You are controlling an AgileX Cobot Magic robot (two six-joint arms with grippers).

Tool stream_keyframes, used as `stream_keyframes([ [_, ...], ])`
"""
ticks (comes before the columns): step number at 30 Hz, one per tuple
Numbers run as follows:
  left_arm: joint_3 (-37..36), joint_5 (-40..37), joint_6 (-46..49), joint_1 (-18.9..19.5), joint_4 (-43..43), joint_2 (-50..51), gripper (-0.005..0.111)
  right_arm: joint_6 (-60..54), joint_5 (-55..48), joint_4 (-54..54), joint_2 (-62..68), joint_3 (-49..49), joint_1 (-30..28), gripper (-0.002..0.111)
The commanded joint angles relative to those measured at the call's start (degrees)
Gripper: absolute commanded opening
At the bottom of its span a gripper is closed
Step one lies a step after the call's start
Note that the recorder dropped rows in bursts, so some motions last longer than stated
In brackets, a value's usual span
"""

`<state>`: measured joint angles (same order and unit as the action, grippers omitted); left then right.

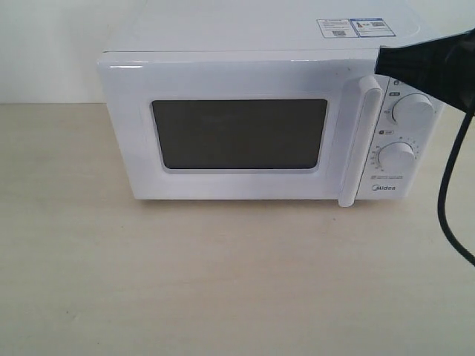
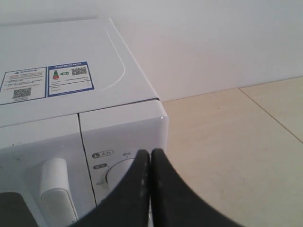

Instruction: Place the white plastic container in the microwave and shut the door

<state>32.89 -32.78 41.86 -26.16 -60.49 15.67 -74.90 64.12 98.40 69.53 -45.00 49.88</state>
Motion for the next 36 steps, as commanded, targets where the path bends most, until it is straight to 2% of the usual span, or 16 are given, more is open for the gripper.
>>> stream_keyframes([
  [1, 0.05, 2.86, 4.85, 3.61, 4.25, -5.56, 0.004, -0.56, 0.61, 0.00, -0.31, -0.31, 0.12, 0.000],
  [6, 0.03, 8.75, 4.85, 10.40, 12.05, -13.23, 0.004, -0.56, 0.61, 0.00, -0.31, -0.31, 0.12, 0.000],
  [9, 0.03, 8.40, 2.13, 15.11, 22.25, -15.67, 0.004, -0.56, 0.61, 0.00, -0.31, -0.31, 0.12, 0.000],
  [12, 0.30, 4.17, -2.99, 20.00, 32.98, -15.67, 0.004, -0.56, 0.61, 0.00, -0.31, -0.31, 0.12, 0.000],
  [13, -0.70, 0.81, -11.57, 22.94, 41.32, -15.67, 0.004, -0.57, 0.61, -0.28, -0.31, -0.31, -0.01, 0.000],
  [14, -1.41, -0.50, -15.82, 23.95, 45.65, -15.67, 0.004, -0.57, 0.61, -0.28, -0.31, -0.31, -0.01, 0.000],
  [15, -3.88, -2.62, -26.79, 25.82, 53.71, -15.67, 0.004, -0.57, 0.61, -0.28, -0.31, -0.31, -0.01, 0.000],
  [17, -9.18, -1.27, -35.31, 26.52, 61.16, -15.67, 0.004, -0.57, 0.61, -0.28, -0.31, -0.31, -0.01, 0.000],
  [18, -11.40, 0.50, -36.13, 26.52, 62.25, -15.67, 0.004, -0.57, 0.61, -0.28, -0.31, -0.31, -0.01, 0.000],
  [20, -18.39, 10.03, -36.52, 26.52, 61.63, -15.67, 0.004, -0.57, 0.61, -0.28, -0.31, -0.31, -0.01, 0.000],
  [22, -26.99, 21.54, -36.52, 26.52, 57.32, -15.67, 0.004, -0.57, 0.61, -0.28, -0.31, -0.31, -0.01, 0.000],
  [24, -30.85, 24.86, -36.52, 26.52, 54.98, -15.67, 0.004, -0.57, 0.61, -0.28, -0.31, -0.31, -0.01, 0.000],
  [28, -32.89, 25.00, -36.52, 26.52, 54.99, -15.67, 0.004, -0.57, 0.61, -0.28, -0.31, -0.31, -0.01, 0.000],
  [30, -32.89, 21.18, -36.26, 26.52, 55.43, -15.67, 0.004, -0.57, 0.61, -0.28, -0.31, -0.31, -0.01, 0.000],
  [36, -32.89, 17.14, -36.26, 25.36, 55.60, -15.67, 0.004, -0.57, 0.61, -0.28, -0.31, -0.31, -0.01, 0.000],
])
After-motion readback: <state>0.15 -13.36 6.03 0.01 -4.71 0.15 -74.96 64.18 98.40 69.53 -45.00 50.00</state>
